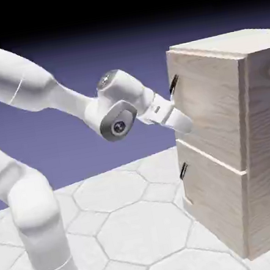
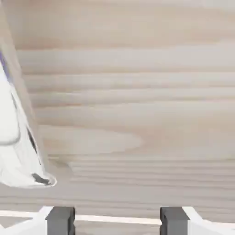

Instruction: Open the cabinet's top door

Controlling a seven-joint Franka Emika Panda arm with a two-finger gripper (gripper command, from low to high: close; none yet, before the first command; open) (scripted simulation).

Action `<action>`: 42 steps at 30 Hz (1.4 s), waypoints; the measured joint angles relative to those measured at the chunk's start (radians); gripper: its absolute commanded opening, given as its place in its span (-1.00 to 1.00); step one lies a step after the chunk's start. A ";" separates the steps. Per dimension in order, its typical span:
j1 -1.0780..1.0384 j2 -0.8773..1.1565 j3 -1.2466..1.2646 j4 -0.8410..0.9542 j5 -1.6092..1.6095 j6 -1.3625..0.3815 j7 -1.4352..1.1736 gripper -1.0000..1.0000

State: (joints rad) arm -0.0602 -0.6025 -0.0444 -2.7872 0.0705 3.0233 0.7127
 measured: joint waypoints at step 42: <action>-0.410 -0.366 0.676 0.019 1.825 -0.158 0.801 0.00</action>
State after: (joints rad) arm -0.4707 -0.9686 0.6320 -2.7683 1.8951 2.8657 1.5141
